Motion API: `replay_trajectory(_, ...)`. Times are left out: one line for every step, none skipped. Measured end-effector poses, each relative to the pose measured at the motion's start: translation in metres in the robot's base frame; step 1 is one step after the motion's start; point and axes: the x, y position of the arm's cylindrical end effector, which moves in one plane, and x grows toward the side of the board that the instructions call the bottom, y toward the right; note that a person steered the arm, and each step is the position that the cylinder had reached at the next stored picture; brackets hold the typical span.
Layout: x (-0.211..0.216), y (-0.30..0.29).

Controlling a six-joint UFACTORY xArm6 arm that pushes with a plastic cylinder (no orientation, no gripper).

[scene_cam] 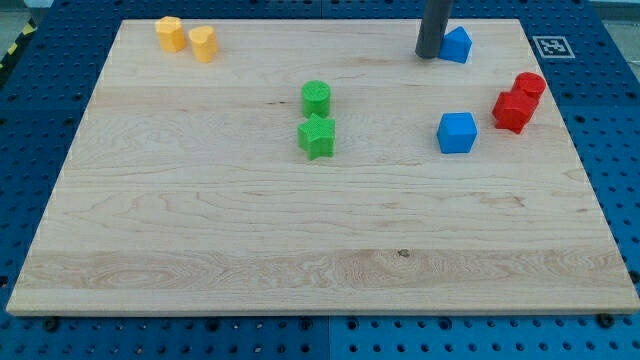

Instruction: Slide the blue triangle slightly right

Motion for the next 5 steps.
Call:
replay_trajectory(-0.018, 0.010)
replay_trajectory(-0.019, 0.012)
replay_trajectory(-0.017, -0.013)
replay_trajectory(-0.004, -0.032)
replay_trajectory(-0.003, -0.030)
